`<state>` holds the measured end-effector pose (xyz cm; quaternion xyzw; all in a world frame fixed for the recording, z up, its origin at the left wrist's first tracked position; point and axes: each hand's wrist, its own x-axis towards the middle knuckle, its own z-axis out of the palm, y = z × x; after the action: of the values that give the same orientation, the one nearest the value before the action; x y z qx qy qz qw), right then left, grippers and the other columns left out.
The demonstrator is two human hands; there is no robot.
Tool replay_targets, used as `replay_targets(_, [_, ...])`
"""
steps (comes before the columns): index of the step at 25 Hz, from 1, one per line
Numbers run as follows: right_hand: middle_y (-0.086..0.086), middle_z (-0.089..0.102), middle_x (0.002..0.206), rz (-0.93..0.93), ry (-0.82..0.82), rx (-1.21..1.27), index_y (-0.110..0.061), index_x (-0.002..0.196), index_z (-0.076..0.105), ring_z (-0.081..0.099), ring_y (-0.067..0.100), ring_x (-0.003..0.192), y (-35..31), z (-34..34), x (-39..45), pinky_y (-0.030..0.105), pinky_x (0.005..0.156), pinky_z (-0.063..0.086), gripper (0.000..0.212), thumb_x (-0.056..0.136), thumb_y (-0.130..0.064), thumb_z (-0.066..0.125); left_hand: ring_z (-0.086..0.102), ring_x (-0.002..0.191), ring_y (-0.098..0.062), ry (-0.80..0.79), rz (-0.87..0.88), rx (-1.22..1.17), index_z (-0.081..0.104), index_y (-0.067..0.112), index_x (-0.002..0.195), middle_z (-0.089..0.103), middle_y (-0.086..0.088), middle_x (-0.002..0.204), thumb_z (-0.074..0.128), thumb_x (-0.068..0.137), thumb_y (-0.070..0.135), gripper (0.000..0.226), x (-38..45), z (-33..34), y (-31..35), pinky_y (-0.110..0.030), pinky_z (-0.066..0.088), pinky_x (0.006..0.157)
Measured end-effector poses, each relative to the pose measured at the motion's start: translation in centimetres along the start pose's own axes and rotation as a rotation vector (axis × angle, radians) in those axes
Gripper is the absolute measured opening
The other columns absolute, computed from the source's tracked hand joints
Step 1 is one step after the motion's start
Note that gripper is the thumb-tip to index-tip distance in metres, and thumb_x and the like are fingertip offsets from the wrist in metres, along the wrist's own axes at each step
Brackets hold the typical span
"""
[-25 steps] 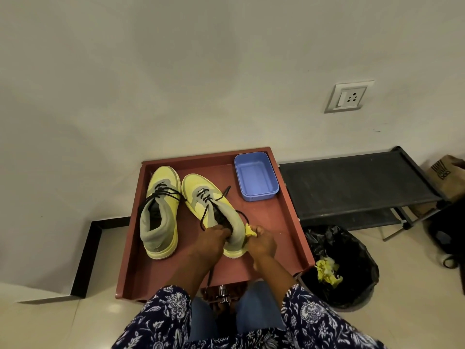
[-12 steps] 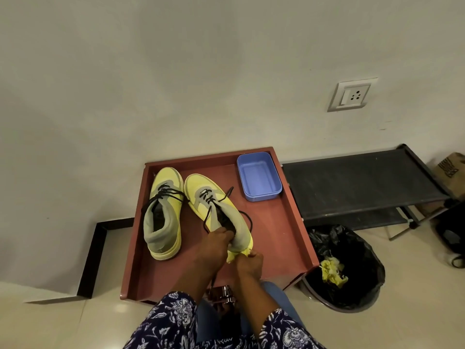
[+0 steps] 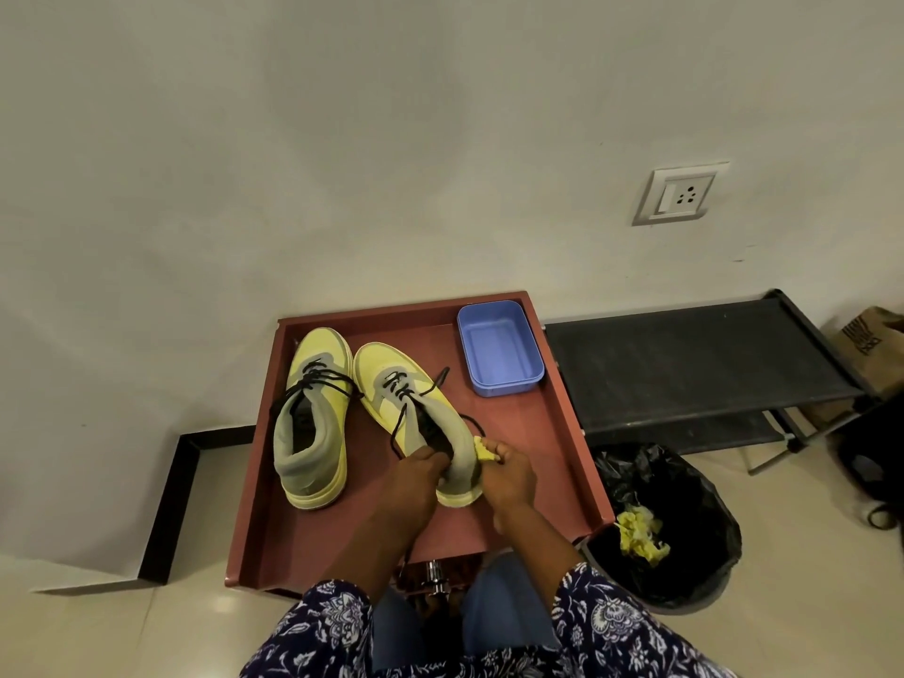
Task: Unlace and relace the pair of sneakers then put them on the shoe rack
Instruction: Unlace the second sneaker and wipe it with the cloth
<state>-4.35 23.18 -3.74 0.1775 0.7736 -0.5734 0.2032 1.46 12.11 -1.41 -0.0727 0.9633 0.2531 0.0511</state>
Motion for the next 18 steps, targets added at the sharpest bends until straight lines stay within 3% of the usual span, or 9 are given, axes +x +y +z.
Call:
replay_targets(2, [0.004, 0.066, 0.114, -0.043, -0.029, -0.019, -0.012, 0.116, 0.065, 0.060, 0.022, 0.105, 0.0, 0.1, -0.4, 0.033, 0.092, 0.051, 0.037, 0.085, 0.002, 0.050, 0.057, 0.094, -0.035, 0.060, -0.041, -0.023, 0.058, 0.000, 0.108, 0.056, -0.017, 0.107, 0.033, 0.081, 0.017, 0.041, -0.5, 0.7, -0.1, -0.031, 0.034, 0.067])
replay_targets(4, [0.005, 0.065, 0.118, -0.089, -0.012, -0.049, -0.012, 0.118, 0.064, 0.060, 0.022, 0.107, 0.7, 0.4, -1.0, 0.035, 0.095, 0.050, 0.039, 0.085, 0.003, 0.049, 0.055, 0.097, -0.029, 0.154, -0.068, -0.115, 0.055, 0.002, 0.113, 0.053, -0.012, 0.111, 0.047, 0.088, 0.010, 0.028, -1.3, 1.5, 0.3, -0.019, 0.029, 0.068])
replay_targets(7, [0.007, 0.062, 0.119, -0.148, 0.015, -0.081, -0.014, 0.119, 0.062, 0.058, 0.023, 0.108, 2.1, 0.9, -2.3, 0.037, 0.097, 0.049, 0.039, 0.086, 0.001, 0.051, 0.054, 0.098, -0.025, 0.287, -0.144, -0.312, 0.055, -0.001, 0.115, 0.053, -0.013, 0.111, 0.060, 0.085, 0.008, 0.031, -2.5, 2.7, 1.2, -0.010, 0.028, 0.073])
replay_targets(11, [0.008, 0.061, 0.116, -0.227, 0.020, -0.088, -0.011, 0.117, 0.064, 0.057, 0.021, 0.107, 3.2, 0.8, -3.9, 0.027, 0.094, 0.046, 0.035, 0.087, 0.003, 0.052, 0.053, 0.085, -0.016, 0.405, -0.223, -0.407, 0.059, 0.003, 0.112, 0.057, -0.011, 0.104, 0.061, 0.087, 0.009, 0.026, -3.2, 3.5, 1.3, -0.010, 0.032, 0.069])
replay_targets(13, [0.007, 0.061, 0.114, -0.254, -0.005, -0.070, -0.010, 0.115, 0.065, 0.058, 0.018, 0.105, 4.0, 0.8, -4.5, 0.021, 0.092, 0.046, 0.035, 0.086, 0.006, 0.053, 0.056, 0.081, -0.018, 0.450, -0.203, -0.404, 0.063, 0.002, 0.104, 0.060, -0.013, 0.098, 0.062, 0.086, 0.009, 0.020, -3.7, 3.6, 1.0, -0.010, 0.034, 0.068])
replay_targets(16, [0.005, 0.064, 0.110, -0.295, -0.018, -0.063, -0.008, 0.111, 0.067, 0.060, 0.016, 0.102, 4.8, 1.0, -4.8, 0.002, 0.082, 0.043, 0.033, 0.085, 0.009, 0.055, 0.064, 0.089, -0.027, 0.454, -0.180, -0.387, 0.065, 0.002, 0.100, 0.064, -0.015, 0.100, 0.055, 0.085, 0.018, 0.024, -4.5, 3.7, 0.2, -0.015, 0.044, 0.072])
replay_targets(18, [0.007, 0.066, 0.108, -0.322, -0.014, -0.094, -0.007, 0.110, 0.067, 0.061, 0.016, 0.100, 4.5, 1.2, -4.6, -0.001, 0.077, 0.041, 0.031, 0.085, 0.007, 0.056, 0.065, 0.093, -0.029, 0.458, -0.164, -0.379, 0.066, 0.000, 0.097, 0.065, -0.017, 0.101, 0.051, 0.086, 0.024, 0.030, -4.6, 3.8, -0.3, -0.015, 0.045, 0.075])
